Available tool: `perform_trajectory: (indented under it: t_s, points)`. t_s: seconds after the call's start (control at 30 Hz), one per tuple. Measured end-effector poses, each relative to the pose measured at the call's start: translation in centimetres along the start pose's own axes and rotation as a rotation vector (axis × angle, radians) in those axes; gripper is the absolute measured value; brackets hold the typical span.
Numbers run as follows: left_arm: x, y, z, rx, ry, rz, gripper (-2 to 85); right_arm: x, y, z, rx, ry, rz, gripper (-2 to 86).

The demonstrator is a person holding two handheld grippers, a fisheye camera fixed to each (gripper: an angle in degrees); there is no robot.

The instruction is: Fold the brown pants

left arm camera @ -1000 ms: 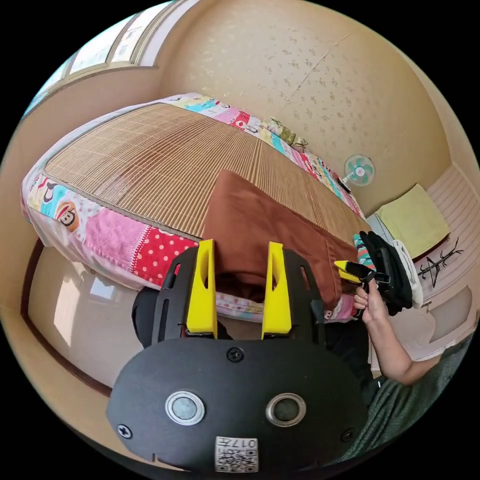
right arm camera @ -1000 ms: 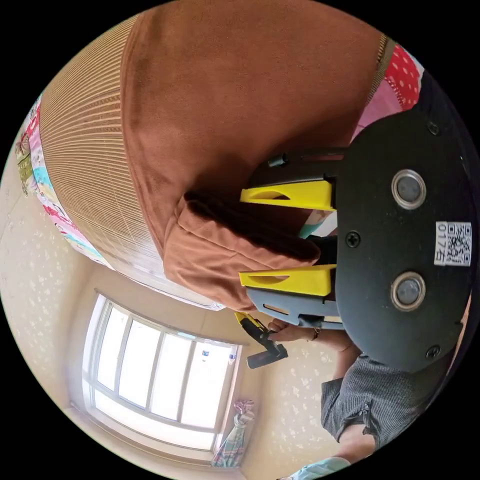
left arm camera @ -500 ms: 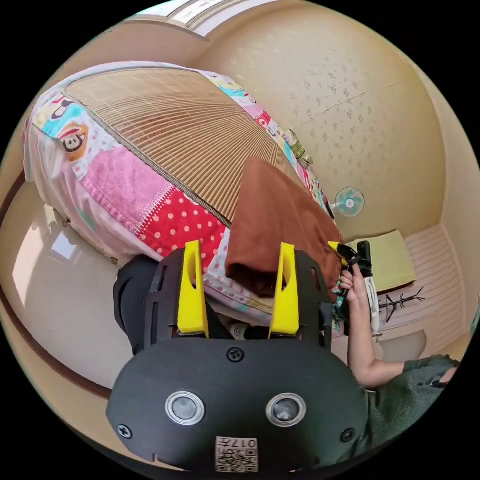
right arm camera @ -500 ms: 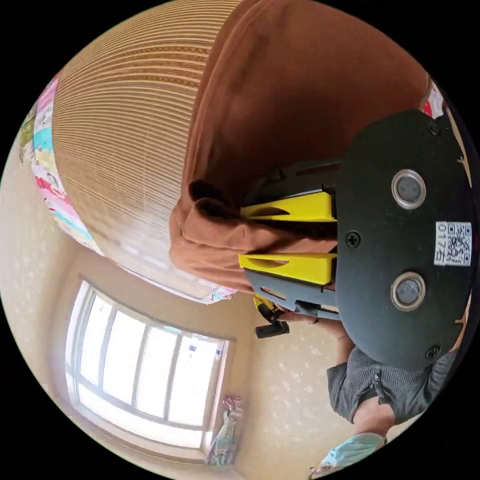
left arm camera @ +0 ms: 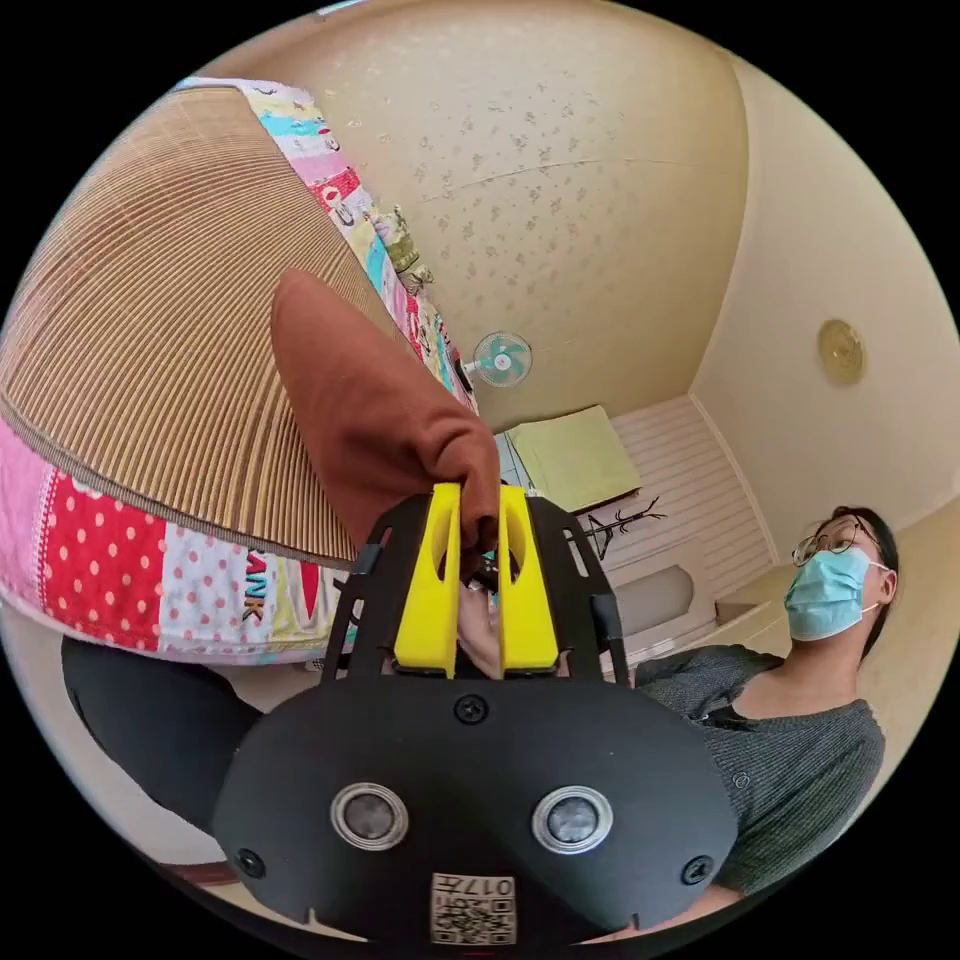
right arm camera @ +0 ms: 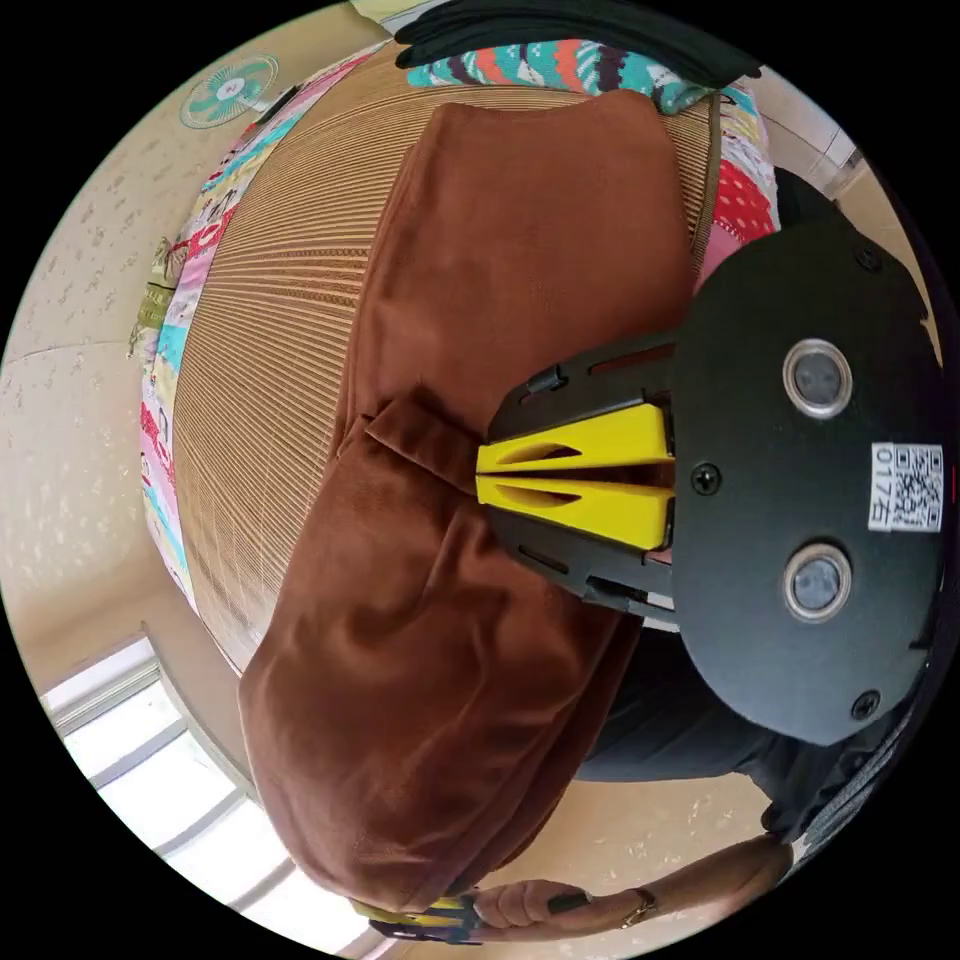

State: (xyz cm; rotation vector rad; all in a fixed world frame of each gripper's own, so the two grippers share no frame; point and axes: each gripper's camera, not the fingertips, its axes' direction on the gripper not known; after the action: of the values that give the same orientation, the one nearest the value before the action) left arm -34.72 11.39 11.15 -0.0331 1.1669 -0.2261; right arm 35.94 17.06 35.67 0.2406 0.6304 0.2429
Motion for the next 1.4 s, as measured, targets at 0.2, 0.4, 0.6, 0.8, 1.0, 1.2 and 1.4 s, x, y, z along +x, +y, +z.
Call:
perform_trajectory:
  t_s: [0.2, 0.4, 0.6, 0.8, 1.0, 1.2, 1.4]
  points:
    - [13.7, -4.0, 16.2, -0.234, -0.018, 0.434, 6.7, 4.6, 2.3, -0.7, 0.091, -0.525, 0.149, 0.7]
    - [10.1, -1.9, 27.0, -0.385, 0.114, 0.364, 10.5, 12.7, 8.9, -1.2, -0.101, -0.561, 0.323, 0.8]
    - [-2.8, 1.8, 20.9, -0.185, -0.405, 0.012, 16.3, 19.5, 17.2, -3.0, -0.065, -0.861, 0.453, 2.2]
    - [-11.1, 6.7, 23.1, -0.364, -0.225, -0.342, 15.7, 21.7, 18.2, -2.5, 0.109, -1.165, 0.572, 15.8]
    - [-10.4, 9.8, 23.7, -0.465, 0.087, -0.52, 6.5, 23.0, 17.0, -1.4, 0.155, -1.288, 0.638, 21.0]
    - [-4.9, 10.1, 20.7, -0.478, 0.1, -0.415, 4.8, 20.5, 13.5, -4.8, 0.05, -1.184, 0.281, 11.1]
    - [2.1, 4.0, 11.0, -0.267, 0.004, -0.147, 4.7, 11.3, 2.5, -10.5, 0.045, -1.087, -0.188, 8.2]
